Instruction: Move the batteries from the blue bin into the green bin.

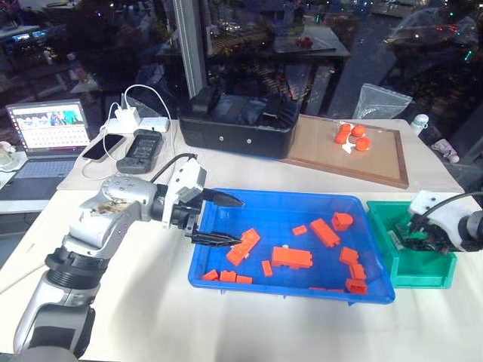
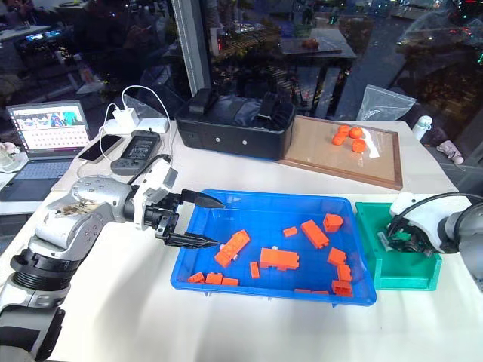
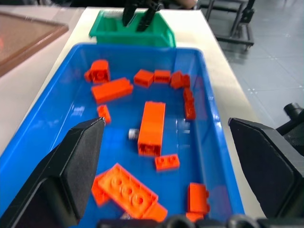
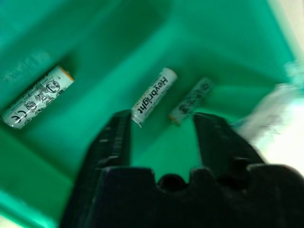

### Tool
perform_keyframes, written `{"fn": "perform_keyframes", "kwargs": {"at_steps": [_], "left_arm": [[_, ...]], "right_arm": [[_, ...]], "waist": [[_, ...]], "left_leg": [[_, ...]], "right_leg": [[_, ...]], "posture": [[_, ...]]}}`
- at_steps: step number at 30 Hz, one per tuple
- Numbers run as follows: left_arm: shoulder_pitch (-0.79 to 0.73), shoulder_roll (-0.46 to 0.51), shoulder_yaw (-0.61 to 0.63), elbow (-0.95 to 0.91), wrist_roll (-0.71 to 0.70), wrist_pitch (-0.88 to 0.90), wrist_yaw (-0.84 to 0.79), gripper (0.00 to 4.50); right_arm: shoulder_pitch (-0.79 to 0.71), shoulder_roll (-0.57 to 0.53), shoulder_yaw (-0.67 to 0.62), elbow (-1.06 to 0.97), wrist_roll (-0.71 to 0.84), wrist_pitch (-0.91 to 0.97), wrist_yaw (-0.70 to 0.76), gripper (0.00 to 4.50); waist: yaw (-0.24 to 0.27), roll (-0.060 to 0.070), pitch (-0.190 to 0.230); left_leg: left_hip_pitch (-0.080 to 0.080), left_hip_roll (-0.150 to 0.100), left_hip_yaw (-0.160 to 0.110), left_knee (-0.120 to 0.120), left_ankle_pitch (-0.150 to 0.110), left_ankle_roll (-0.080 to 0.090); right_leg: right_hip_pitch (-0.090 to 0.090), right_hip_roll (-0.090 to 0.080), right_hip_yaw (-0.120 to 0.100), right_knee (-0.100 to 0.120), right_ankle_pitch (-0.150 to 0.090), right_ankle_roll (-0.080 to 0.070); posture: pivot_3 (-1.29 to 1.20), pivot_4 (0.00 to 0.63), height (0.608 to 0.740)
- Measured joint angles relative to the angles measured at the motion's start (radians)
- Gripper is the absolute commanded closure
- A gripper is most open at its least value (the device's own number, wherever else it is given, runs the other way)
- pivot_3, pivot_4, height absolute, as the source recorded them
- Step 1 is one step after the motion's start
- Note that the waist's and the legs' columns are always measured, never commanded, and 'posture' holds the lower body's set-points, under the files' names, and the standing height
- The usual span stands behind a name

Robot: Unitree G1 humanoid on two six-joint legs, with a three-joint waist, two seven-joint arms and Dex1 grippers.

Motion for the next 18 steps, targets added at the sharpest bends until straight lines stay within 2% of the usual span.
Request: {"fn": "perform_keyframes", "kwargs": {"at_steps": [2, 4, 7, 10, 14, 18], "left_arm": [[0.0, 0.001, 0.003, -0.002, 0.0, -0.002, 0.001, 0.0], [0.002, 0.008, 0.006, -0.003, 0.002, -0.003, 0.004, 0.0], [0.009, 0.034, 0.012, 0.002, 0.019, -0.006, 0.011, 0.0], [0.037, 0.078, 0.016, 0.003, 0.029, -0.007, 0.008, 0.0], [0.088, 0.112, 0.021, -0.001, 0.042, -0.009, 0.002, 0.0], [0.093, 0.125, 0.03, -0.017, 0.04, -0.006, 0.002, 0.0]], "right_arm": [[-0.041, -0.01, 0.0, -0.007, 0.001, 0.012, 0.008, 0.02], [-0.085, -0.034, -0.001, -0.024, 0.005, 0.029, 0.03, 0.02], [-0.233, -0.049, -0.005, -0.093, 0.048, 0.102, 0.082, 0.02], [-0.336, -0.035, 0.007, -0.266, 0.152, 0.182, 0.177, 0.02], [-0.331, 0.073, 0.148, -0.46, 0.23, 0.21, 0.237, 0.02], [-0.287, 0.151, 0.305, -0.486, 0.211, 0.2, 0.232, 0.02]], "waist": [[0.0, 0.0, 0.0], [0.0, 0.002, 0.0], [-0.005, 0.004, 0.0], [-0.008, 0.004, -0.001], [-0.001, -0.003, -0.001], [0.016, -0.003, -0.001]], "left_leg": [[0.0, 0.0, 0.0, 0.0, 0.0, 0.0], [0.0, 0.0, 0.0, 0.0, 0.0, 0.0], [0.0, 0.001, 0.0, -0.001, 0.0, 0.0], [0.001, 0.003, -0.001, -0.003, 0.0, 0.0], [0.003, 0.005, -0.001, -0.003, -0.001, 0.0], [-0.003, 0.002, 0.001, 0.001, -0.001, 0.0]], "right_leg": [[0.0, 0.0, 0.0, 0.0, 0.0, 0.0], [0.0, 0.0, 0.0, 0.0, 0.0, 0.0], [-0.001, 0.001, 0.001, 0.0, 0.0, 0.0], [-0.001, 0.004, 0.001, 0.0, -0.001, -0.002], [0.0, 0.005, 0.0, 0.001, -0.002, -0.004], [-0.009, -0.001, -0.002, 0.001, -0.001, -0.003]], "posture": [[0.0, 0.15, 0.738], [0.0, 0.15, 0.738], [0.0, 0.15, 0.738], [0.0, 0.15, 0.738], [0.0, 0.15, 0.738], [0.0, 0.15, 0.738]]}}
